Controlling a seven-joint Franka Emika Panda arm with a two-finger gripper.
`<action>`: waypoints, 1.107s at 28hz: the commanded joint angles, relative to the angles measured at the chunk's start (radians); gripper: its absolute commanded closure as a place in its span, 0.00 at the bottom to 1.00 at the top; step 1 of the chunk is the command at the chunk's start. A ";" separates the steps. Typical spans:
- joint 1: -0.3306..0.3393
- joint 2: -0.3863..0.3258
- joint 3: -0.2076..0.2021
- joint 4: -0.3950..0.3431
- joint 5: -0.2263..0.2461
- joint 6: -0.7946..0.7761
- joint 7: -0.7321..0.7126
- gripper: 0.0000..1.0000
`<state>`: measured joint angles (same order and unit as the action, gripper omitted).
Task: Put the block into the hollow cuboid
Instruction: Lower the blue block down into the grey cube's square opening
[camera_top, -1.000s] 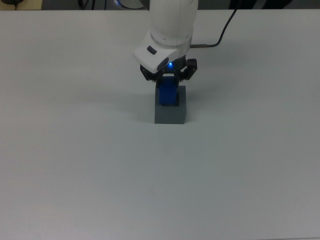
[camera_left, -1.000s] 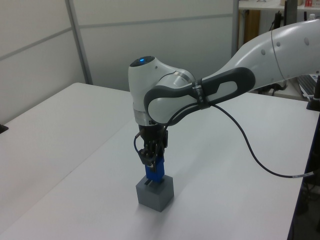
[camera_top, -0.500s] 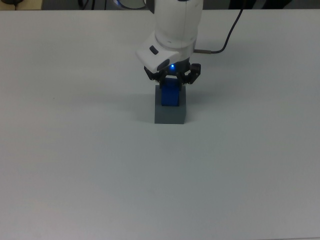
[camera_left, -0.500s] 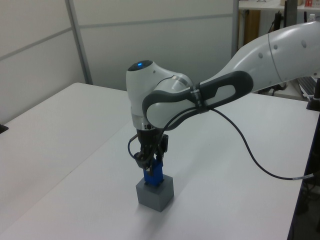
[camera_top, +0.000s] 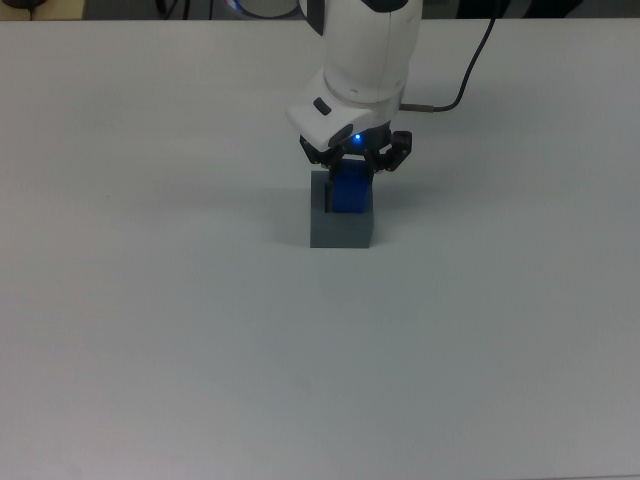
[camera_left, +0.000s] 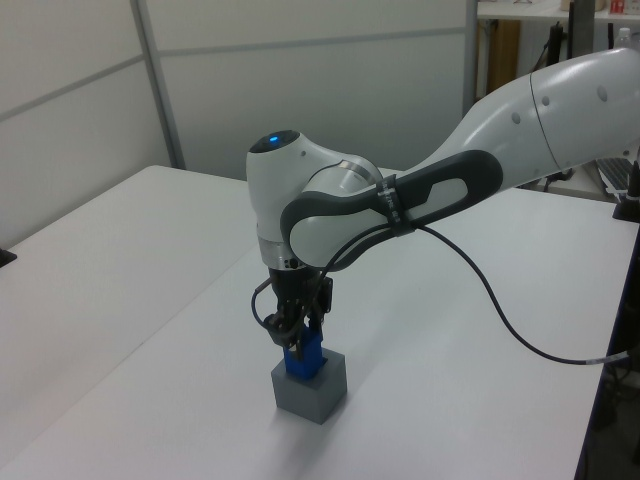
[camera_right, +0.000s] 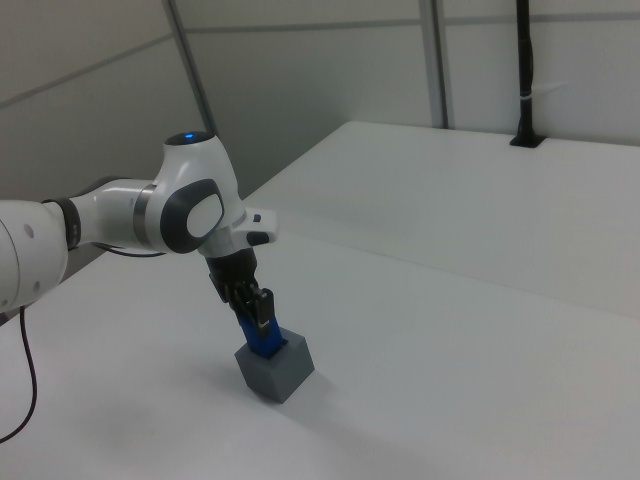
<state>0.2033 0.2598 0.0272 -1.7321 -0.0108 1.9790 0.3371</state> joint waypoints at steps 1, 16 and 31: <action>0.015 0.001 -0.016 -0.014 -0.011 0.006 0.007 0.75; 0.005 -0.002 -0.029 -0.015 -0.041 -0.016 -0.101 0.75; 0.010 -0.010 -0.018 -0.020 -0.046 -0.058 -0.116 0.72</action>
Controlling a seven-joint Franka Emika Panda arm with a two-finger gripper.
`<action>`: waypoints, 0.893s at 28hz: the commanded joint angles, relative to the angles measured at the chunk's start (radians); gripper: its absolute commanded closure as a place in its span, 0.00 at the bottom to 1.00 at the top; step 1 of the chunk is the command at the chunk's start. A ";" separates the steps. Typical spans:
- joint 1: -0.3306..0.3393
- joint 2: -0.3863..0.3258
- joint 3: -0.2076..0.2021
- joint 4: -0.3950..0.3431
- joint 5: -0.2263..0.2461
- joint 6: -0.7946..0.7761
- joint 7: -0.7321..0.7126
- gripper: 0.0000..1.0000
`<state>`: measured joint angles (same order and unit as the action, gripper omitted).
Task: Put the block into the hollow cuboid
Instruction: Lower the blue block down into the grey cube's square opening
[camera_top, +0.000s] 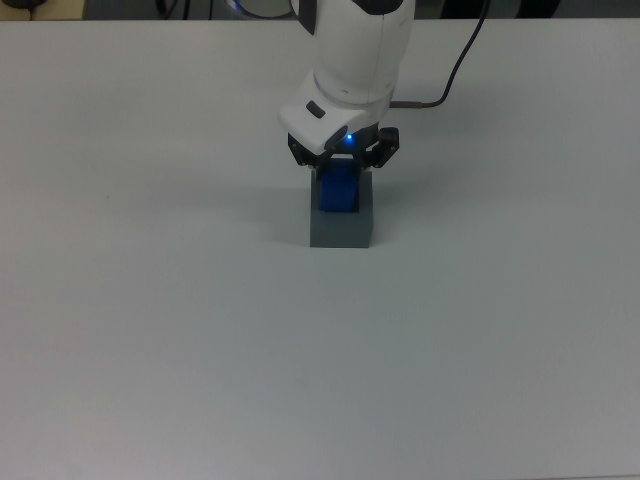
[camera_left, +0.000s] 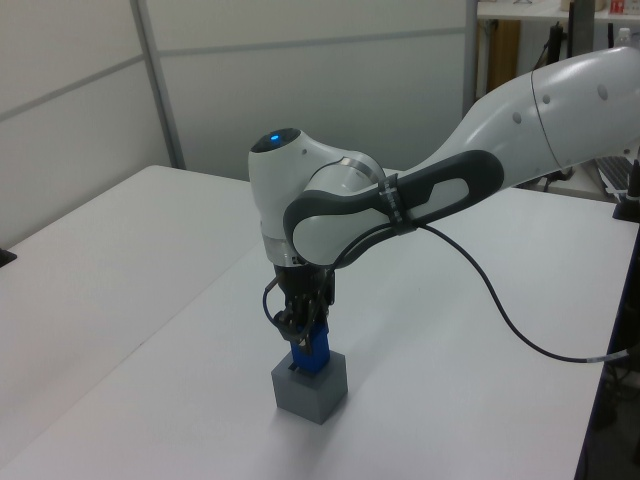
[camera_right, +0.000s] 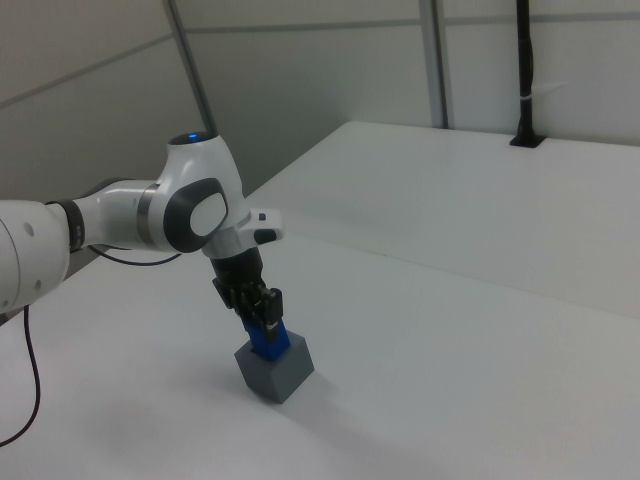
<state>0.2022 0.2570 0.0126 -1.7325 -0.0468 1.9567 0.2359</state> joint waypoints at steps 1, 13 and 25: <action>0.013 -0.008 -0.003 -0.019 -0.010 -0.045 -0.015 0.72; 0.019 -0.013 0.007 -0.016 -0.010 -0.047 0.002 0.71; 0.019 -0.021 0.017 -0.016 -0.012 -0.047 0.131 0.72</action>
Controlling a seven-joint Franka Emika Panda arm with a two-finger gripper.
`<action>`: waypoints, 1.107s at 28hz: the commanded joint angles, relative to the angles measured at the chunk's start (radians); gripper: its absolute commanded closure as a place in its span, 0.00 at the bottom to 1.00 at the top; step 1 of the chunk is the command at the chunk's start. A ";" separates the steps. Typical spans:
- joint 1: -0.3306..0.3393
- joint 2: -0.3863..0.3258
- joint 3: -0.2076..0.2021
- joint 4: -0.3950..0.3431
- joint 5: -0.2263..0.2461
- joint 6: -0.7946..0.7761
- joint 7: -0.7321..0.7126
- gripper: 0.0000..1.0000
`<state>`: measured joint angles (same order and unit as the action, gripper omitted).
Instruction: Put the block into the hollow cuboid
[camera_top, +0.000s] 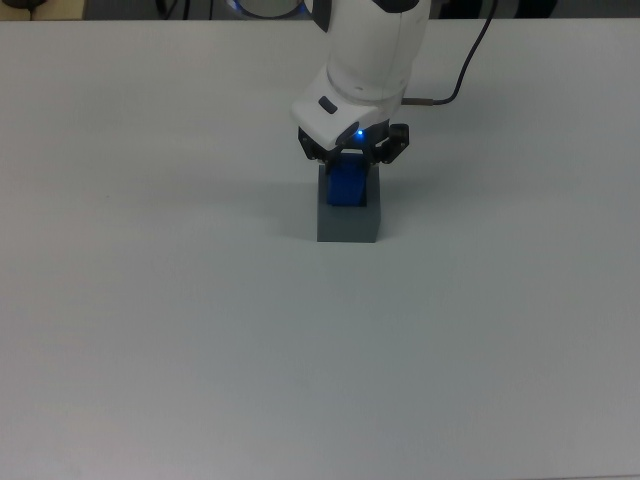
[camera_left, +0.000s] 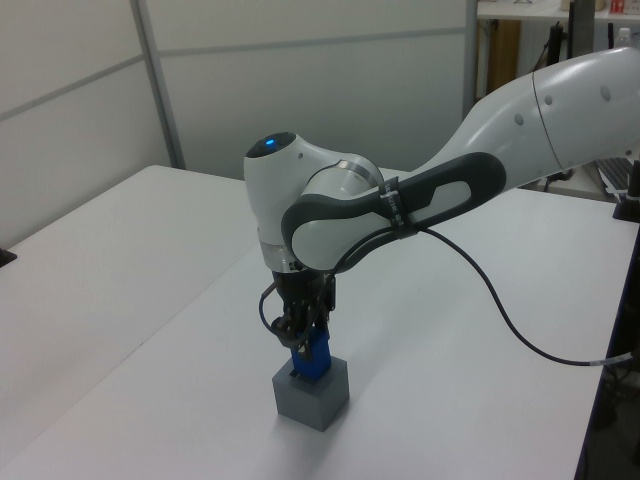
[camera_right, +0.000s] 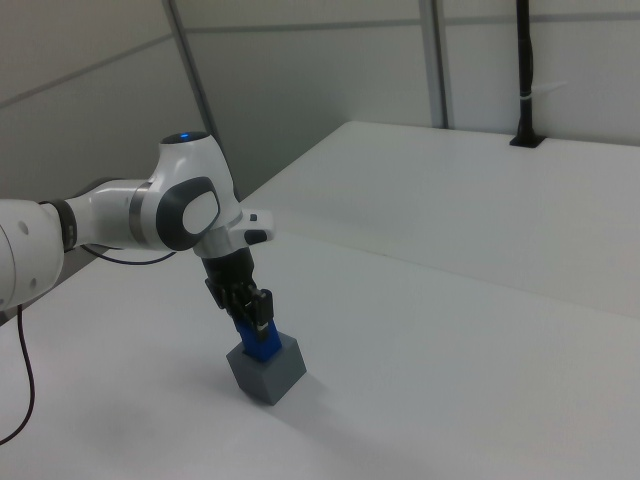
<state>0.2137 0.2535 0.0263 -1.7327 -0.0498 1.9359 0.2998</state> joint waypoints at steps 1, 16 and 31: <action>0.007 -0.017 0.004 -0.016 -0.007 -0.026 0.071 0.72; 0.007 -0.023 0.026 -0.016 -0.008 -0.037 0.073 0.72; 0.003 -0.008 0.026 -0.019 -0.045 0.009 0.012 0.71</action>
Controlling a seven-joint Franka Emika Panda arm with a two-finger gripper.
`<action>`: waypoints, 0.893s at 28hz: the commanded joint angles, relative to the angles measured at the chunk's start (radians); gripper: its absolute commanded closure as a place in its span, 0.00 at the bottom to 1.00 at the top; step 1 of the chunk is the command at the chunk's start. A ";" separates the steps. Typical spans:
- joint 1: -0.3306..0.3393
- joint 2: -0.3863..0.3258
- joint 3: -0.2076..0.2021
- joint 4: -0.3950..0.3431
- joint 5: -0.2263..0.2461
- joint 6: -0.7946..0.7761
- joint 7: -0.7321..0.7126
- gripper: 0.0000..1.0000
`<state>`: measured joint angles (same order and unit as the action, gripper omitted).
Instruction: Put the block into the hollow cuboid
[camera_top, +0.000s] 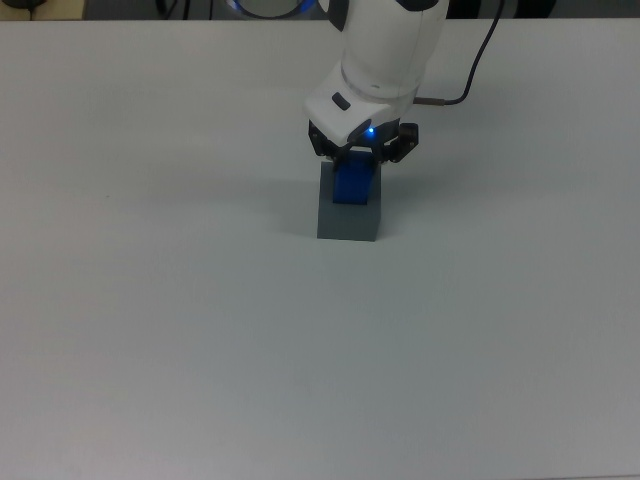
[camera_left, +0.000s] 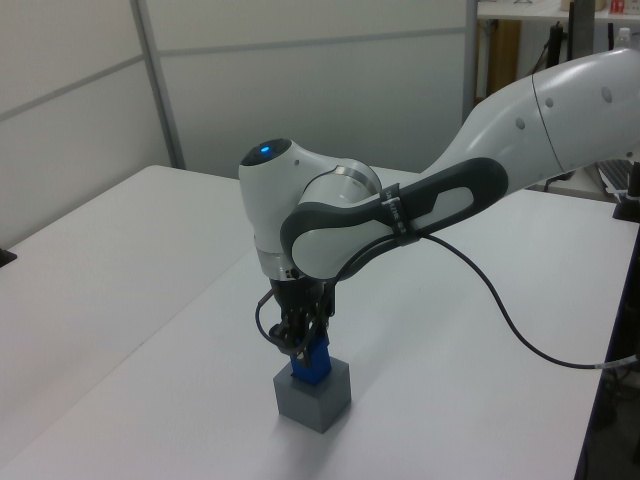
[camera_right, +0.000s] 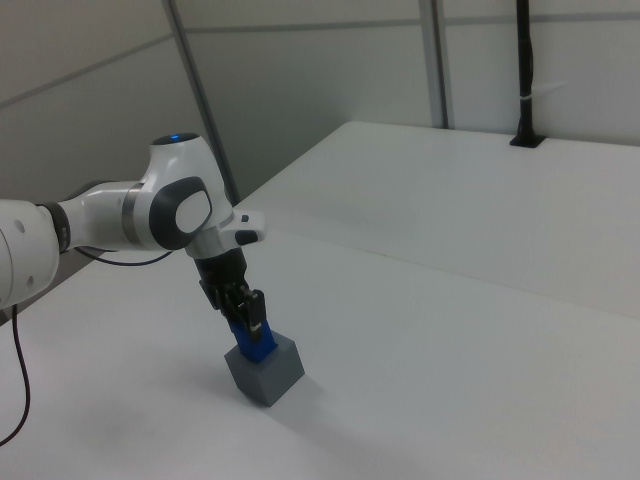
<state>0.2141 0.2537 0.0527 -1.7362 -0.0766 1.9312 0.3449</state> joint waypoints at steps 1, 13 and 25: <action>0.001 -0.007 -0.001 -0.016 -0.019 0.014 -0.044 0.71; 0.002 -0.001 -0.001 -0.013 -0.012 0.012 -0.038 0.00; -0.042 -0.097 -0.014 -0.005 -0.011 -0.087 -0.050 0.00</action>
<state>0.2002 0.2339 0.0436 -1.7313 -0.0810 1.9179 0.3150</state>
